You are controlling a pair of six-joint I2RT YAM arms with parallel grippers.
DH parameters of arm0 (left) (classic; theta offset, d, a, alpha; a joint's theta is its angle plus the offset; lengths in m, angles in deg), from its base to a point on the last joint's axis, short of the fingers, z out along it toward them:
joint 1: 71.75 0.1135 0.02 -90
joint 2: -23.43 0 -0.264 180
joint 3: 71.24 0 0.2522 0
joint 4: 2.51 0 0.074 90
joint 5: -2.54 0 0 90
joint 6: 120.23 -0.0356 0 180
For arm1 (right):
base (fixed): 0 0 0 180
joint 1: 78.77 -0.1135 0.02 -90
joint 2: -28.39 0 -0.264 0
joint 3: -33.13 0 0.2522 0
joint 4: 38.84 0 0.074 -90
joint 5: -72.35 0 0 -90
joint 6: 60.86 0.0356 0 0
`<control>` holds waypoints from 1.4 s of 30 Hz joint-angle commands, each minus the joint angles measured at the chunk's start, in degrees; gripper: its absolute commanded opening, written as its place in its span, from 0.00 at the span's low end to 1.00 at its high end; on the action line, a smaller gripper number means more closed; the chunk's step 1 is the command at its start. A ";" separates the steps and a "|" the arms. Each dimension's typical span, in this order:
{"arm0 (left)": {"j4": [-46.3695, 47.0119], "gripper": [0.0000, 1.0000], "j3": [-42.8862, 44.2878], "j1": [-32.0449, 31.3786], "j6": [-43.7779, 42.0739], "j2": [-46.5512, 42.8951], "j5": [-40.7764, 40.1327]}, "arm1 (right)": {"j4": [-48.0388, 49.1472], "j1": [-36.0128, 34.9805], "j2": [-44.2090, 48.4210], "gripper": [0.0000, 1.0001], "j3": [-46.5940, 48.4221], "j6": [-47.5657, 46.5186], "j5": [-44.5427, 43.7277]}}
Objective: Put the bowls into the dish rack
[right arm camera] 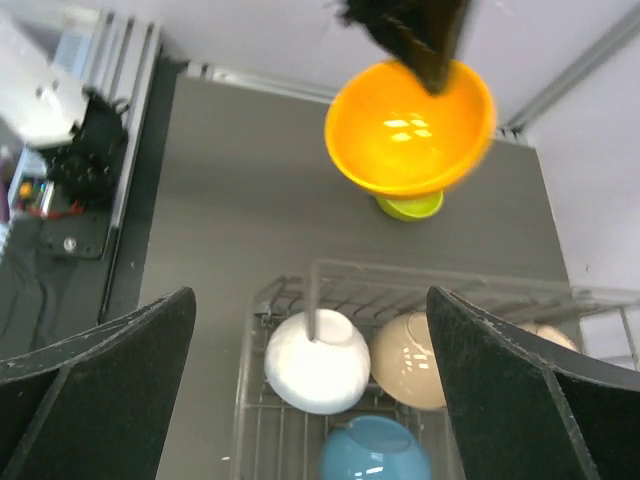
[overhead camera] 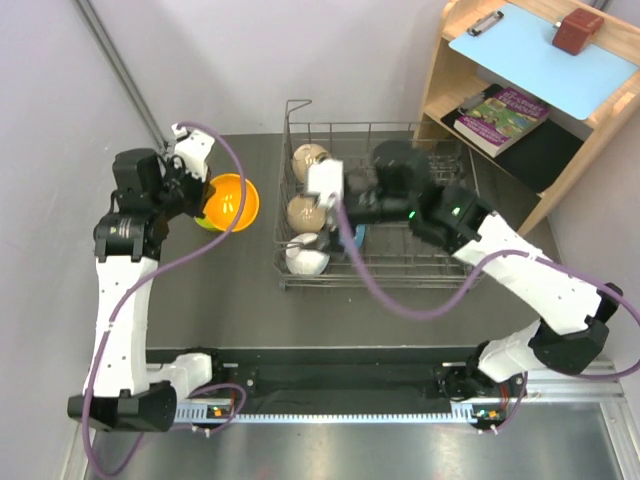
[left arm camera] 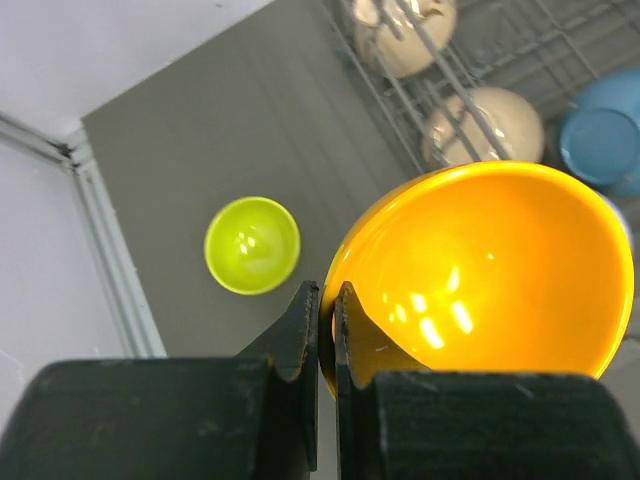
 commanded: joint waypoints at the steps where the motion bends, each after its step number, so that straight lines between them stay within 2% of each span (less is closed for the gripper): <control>1: -6.25 0.00 -2.09 -0.16 -0.60 -1.83 4.77 | -4.41 -13.62 -1.58 0.97 -1.26 -15.58 -17.75; 2: -6.69 0.00 -2.54 -0.16 -0.87 -2.18 4.51 | -4.14 -18.17 -2.19 0.97 -2.41 -16.90 -20.39; 5: -8.35 0.00 -3.86 -0.16 -1.40 -2.70 4.68 | -4.14 -24.69 -6.32 0.97 -2.51 -20.86 -29.19; 8: -10.20 0.00 -5.17 -1.73 -2.01 -3.06 5.47 | -3.27 -28.22 -10.80 0.97 -0.58 -23.06 -34.73; 16: -10.56 0.00 -9.91 -2.10 -1.75 -6.57 5.82 | 2.27 -29.82 -20.30 0.94 2.86 -23.94 -42.91; 23: -10.56 0.00 -12.12 -2.10 -2.10 -7.45 5.30 | 0.78 -30.17 -22.41 0.86 5.31 -23.94 -42.66; 28: -8.81 0.00 -14.05 -2.10 -2.10 -7.19 3.02 | -3.60 -31.22 -20.75 0.84 7.16 -22.01 -37.91; 32: -6.78 0.00 -15.81 -2.18 -2.01 -6.84 -0.67 | -4.93 -32.10 -20.04 0.84 8.57 -20.96 -36.50; 42: -9.85 0.00 -14.15 -2.36 -2.10 -9.03 1.60 | -0.63 -31.84 -23.64 0.85 7.78 -22.01 -39.14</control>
